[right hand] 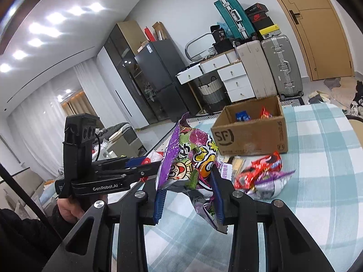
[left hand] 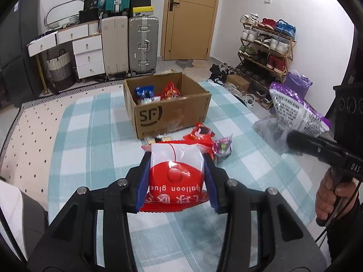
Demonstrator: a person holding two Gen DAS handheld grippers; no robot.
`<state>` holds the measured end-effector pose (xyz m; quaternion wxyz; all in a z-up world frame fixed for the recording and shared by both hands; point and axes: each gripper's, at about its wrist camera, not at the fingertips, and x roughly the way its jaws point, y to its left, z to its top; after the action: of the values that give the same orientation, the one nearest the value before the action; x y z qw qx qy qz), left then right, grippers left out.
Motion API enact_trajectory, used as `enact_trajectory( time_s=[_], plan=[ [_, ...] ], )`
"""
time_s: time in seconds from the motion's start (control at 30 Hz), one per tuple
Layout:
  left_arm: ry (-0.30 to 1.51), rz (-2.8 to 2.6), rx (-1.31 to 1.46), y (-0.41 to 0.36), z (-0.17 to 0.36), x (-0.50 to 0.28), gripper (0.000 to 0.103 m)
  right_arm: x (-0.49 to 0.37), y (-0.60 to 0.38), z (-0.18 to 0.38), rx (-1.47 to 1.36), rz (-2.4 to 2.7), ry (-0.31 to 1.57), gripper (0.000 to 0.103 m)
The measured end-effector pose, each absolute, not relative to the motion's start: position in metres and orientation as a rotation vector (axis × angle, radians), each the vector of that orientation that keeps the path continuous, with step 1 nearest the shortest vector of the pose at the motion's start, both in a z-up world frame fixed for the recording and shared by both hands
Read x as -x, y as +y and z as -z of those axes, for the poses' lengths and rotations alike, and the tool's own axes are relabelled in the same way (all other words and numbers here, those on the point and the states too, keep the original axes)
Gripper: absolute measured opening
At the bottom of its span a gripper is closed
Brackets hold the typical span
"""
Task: Organize snacks
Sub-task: 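Carry both packs over the SF box and release them inside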
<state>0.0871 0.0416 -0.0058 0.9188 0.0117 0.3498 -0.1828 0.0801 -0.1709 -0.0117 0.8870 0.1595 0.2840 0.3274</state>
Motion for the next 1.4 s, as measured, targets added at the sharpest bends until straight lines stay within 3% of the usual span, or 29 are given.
enact_trajectory(
  time_s=[0.43,0.77,1.07,1.4],
  plan=[
    [0.73,0.373,0.038,0.046,-0.076,-0.186,0.04,-0.16,-0.175,-0.075,-0.282,-0.732,0.526,0.035],
    [0.784,0.345,0.084,0.03,-0.103,-0.297,0.04,-0.258,-0.176,-0.099,-0.316,-0.704,0.586,0.035],
    [0.839,0.329,0.051,0.008,-0.088,-0.38,0.041,-0.35,-0.159,-0.072,-0.293,-0.664,0.695,0.035],
    [0.968,0.343,0.074,-0.012,0.001,-0.45,0.041,-0.407,-0.156,0.021,-0.295,-0.59,0.877,0.035]
  ],
)
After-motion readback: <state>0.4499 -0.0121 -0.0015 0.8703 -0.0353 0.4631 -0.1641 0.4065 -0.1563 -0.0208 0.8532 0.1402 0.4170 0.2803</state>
